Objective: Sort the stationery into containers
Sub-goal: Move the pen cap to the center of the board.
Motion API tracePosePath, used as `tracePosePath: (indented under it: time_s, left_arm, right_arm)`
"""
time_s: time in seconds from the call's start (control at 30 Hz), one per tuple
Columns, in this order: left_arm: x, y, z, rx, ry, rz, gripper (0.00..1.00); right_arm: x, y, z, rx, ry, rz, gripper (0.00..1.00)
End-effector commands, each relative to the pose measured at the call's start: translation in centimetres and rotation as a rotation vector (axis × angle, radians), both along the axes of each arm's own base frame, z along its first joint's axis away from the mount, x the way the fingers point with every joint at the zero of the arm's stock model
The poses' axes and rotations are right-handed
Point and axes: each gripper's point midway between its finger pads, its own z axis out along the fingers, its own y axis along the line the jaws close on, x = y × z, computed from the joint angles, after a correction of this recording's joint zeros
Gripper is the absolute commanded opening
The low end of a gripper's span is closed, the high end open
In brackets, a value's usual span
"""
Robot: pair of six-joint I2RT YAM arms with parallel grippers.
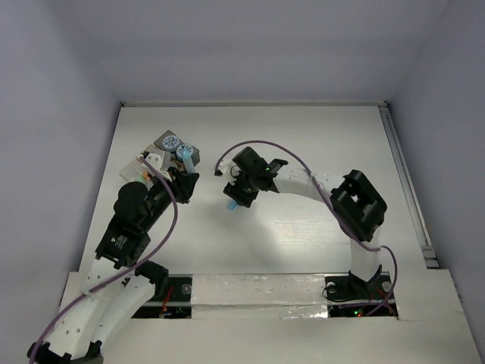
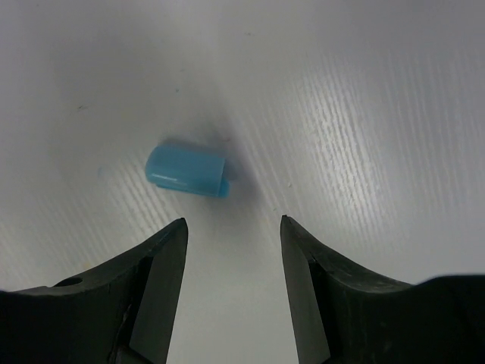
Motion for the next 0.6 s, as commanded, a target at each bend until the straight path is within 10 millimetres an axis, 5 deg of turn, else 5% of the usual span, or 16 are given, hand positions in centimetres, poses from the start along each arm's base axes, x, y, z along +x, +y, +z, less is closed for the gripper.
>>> tracePosePath:
  time_s: [0.0, 0.17, 0.37, 0.43, 0.57]
  left_arm:
    - [0.2, 0.4, 3.0, -0.020, -0.080, 0.018, 0.00]
    - [0.3, 0.2, 2.9, -0.017, -0.075, 0.010, 0.00]
    - [0.3, 0.1, 2.9, -0.019, -0.074, 0.006, 0.00]
    - [0.3, 0.0, 2.7, -0.019, -0.070, 0.003, 0.00]
    - [0.3, 0.0, 2.7, -0.019, -0.070, 0.000, 0.00]
  right_arm:
    - [1.2, 0.8, 0.7, -0.073, -0.087, 0.060, 0.58]
    - [0.3, 0.2, -2.6, -0.236, -0.038, 0.086, 0.59]
    - [-0.4, 1.5, -3.1, -0.231, -0.051, 0.109, 0.62]
    - [-0.2, 1.8, -3.4, -0.225, -0.054, 0.112, 0.72]
    - [0.1, 3.1, -3.6, -0.213, -0.064, 0.139, 0.74]
